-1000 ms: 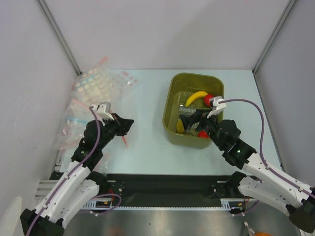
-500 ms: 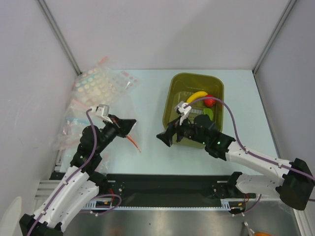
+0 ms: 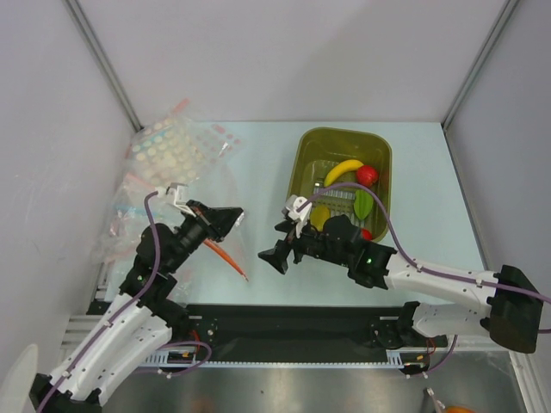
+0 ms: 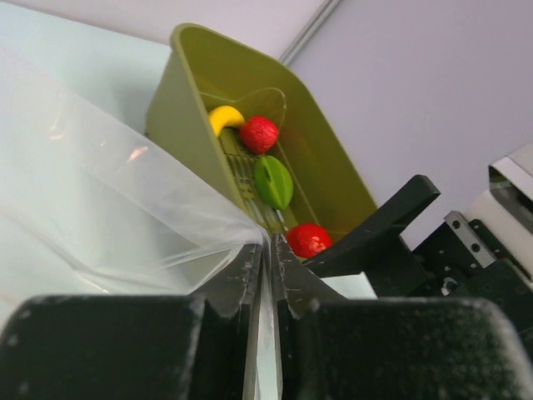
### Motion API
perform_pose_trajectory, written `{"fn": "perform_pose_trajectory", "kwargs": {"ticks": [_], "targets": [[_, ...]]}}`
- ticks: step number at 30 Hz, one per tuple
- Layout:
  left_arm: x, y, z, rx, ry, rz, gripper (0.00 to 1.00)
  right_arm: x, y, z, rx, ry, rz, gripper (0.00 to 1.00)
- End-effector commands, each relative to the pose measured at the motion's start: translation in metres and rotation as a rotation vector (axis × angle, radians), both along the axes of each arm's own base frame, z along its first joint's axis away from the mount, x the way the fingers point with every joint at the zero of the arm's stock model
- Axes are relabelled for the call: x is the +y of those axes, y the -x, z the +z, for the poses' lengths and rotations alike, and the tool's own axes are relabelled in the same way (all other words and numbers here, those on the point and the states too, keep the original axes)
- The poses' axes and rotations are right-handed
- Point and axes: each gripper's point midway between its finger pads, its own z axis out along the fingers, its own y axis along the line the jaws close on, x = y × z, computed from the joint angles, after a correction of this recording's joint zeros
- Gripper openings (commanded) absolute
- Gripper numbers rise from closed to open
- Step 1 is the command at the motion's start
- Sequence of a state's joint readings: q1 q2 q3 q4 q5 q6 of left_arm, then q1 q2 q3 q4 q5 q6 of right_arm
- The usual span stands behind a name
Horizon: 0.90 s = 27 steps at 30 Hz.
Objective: Place the food in the zip-top bag and seal the zipper
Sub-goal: Open the zipper of the food storage bag at the center of the board.
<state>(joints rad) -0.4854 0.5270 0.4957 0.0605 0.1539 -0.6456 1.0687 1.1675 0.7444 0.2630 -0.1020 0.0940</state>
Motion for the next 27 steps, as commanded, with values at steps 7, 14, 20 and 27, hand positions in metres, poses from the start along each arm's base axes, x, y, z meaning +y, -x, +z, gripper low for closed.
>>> {"fn": "perform_pose_trajectory", "kwargs": {"ticks": [7,14,20,27], "targets": [[-0.027,0.014,0.087,-0.096,0.138,-0.032,0.12,0.000,0.010,0.037,-0.101,-0.114,0.024,0.97],[-0.060,0.019,0.110,-0.120,0.133,-0.064,0.13,0.000,0.007,0.036,-0.095,-0.104,0.004,0.91],[-0.072,0.012,0.122,-0.160,0.092,-0.044,0.29,-0.003,-0.002,0.036,-0.087,-0.081,-0.055,0.16],[-0.067,-0.003,0.090,-0.187,-0.050,0.024,1.00,-0.025,-0.017,0.053,0.025,-0.194,-0.088,0.00]]}}
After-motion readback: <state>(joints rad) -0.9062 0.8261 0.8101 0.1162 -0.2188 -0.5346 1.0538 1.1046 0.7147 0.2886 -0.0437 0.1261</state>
